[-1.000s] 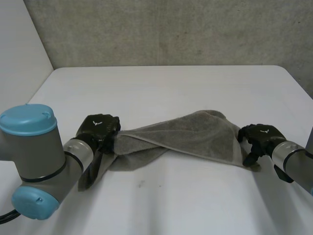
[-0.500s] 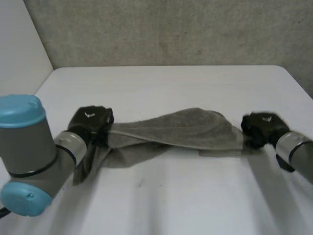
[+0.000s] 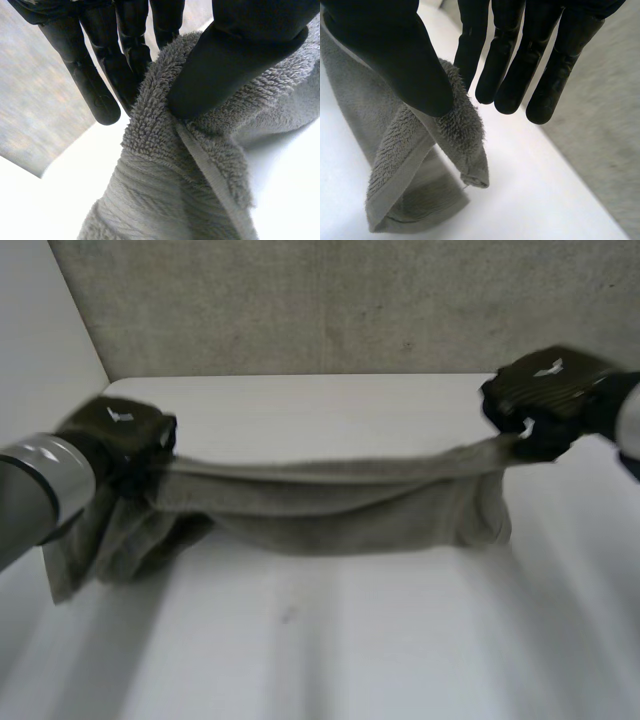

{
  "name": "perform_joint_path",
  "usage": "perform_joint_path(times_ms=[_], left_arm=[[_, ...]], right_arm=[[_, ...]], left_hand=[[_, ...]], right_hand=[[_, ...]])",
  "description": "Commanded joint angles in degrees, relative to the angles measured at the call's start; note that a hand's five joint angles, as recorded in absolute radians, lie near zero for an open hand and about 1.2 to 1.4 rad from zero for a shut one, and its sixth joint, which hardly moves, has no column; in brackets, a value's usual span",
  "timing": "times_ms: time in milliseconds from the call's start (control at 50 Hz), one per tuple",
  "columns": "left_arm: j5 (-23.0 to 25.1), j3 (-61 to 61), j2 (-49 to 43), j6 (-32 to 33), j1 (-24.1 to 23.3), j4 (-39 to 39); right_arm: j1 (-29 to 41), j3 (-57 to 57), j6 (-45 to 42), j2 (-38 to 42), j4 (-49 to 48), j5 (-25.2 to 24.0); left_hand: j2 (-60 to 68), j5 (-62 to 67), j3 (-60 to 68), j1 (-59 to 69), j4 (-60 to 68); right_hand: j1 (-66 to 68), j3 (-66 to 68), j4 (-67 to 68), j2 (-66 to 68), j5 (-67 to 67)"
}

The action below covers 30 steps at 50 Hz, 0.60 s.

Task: Fold the towel.

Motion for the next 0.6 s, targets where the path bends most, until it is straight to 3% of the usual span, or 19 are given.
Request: perform_joint_path(times_ms=[20,80,120,140,160,180,200,220,240,260,280,300,320,340,400,600], left_arm=[[0.5,3.2,-14.1,0.6,2.2,2.4],[0.7,5.5,-16.3,0.5,2.2,4.9],[1.5,9.6,-18.2,0.3,2.3,12.8],[1.5,9.6,-18.2,0.3,2.3,12.8],[2.7,11.2,-18.1,0.0,2.4,18.5],[4.4,12.0,-17.6,-0.6,2.5,25.1],[4.4,12.0,-17.6,-0.6,2.5,25.1],[6.4,12.3,-16.6,-1.4,2.5,32.3],[6.4,12.3,-16.5,-1.4,2.5,32.4],[8.0,12.1,-14.5,-2.8,2.6,39.8],[8.9,11.4,-12.6,-4.4,2.7,46.8],[8.9,11.4,-12.6,-4.4,2.7,46.8],[9.1,10.6,-11.0,-6.1,2.9,52.9],[9.0,9.4,-9.8,-7.6,3.1,57.2],[9.1,6.3,-8.4,-9.3,3.4,59.1],[9.5,-5.1,-8.5,-9.3,3.7,53.0]], right_arm=[[8.0,-7.5,-1.5,15.1,-1.1,11.2],[9.7,-14.6,-0.4,20.5,-4.9,14.2],[10.4,-17.7,0.4,22.3,-8.9,15.3],[10.9,-20.6,1.8,23.2,-14.2,16.4],[11.1,-22.3,4.3,23.1,-20.6,17.9],[11.1,-22.3,4.3,23.1,-20.6,17.9],[11.3,-23.0,7.2,22.5,-27.9,19.6],[11.3,-23.0,7.2,22.5,-28.0,19.6],[11.2,-22.4,10.0,21.0,-36.1,21.4],[11.2,-20.8,12.1,18.6,-43.9,22.8],[11.2,-20.8,12.1,18.6,-44.0,22.8],[11.1,-18.5,13.5,15.9,-50.0,23.6],[11.1,-15.7,13.8,13.4,-53.8,23.7],[11.1,-15.7,13.8,13.3,-53.9,23.7],[10.8,-13.2,13.6,10.8,-53.0,23.2],[10.4,-2.9,13.8,9.7,-37.8,14.7]], left_hand=[[10.3,11.3,10.4,13.1,10.3],[10.3,11.3,10.4,13.1,10.3],[10.3,11.3,10.4,13.1,10.3],[10.3,11.3,10.4,13.1,10.3],[10.3,11.3,10.4,13.1,10.3],[10.3,11.3,10.4,13.1,10.3],[10.3,11.3,10.4,13.1,10.3],[10.3,11.3,10.4,13.1,10.3],[10.3,11.3,10.4,13.1,10.3],[10.3,11.3,10.4,13.1,10.3],[10.3,11.3,10.4,13.1,10.3],[10.3,11.3,10.4,13.1,10.3],[10.3,11.3,10.4,13.1,10.3],[10.3,11.3,10.4,13.1,10.3],[10.3,11.3,10.4,13.1,10.3],[10.3,11.3,10.4,13.1,10.3]], right_hand=[[18.8,12.0,11.7,12.7,18.5],[18.8,12.0,11.7,12.7,18.5],[18.8,12.0,11.7,12.7,18.5],[18.8,12.0,11.7,12.7,18.5],[18.8,12.0,11.7,12.7,18.5],[18.8,12.0,11.7,12.7,18.5],[18.8,12.0,11.7,12.7,18.5],[18.8,12.0,11.7,12.7,18.5],[18.8,12.0,11.7,12.7,18.5],[18.8,12.0,11.7,12.7,18.5],[18.8,12.0,11.7,12.7,18.5],[18.8,12.0,11.7,12.7,18.5],[18.8,12.0,11.7,12.7,18.5],[18.8,12.0,11.7,12.7,18.5],[18.8,12.0,11.7,12.7,18.5],[18.8,12.0,11.7,12.7,18.5]])
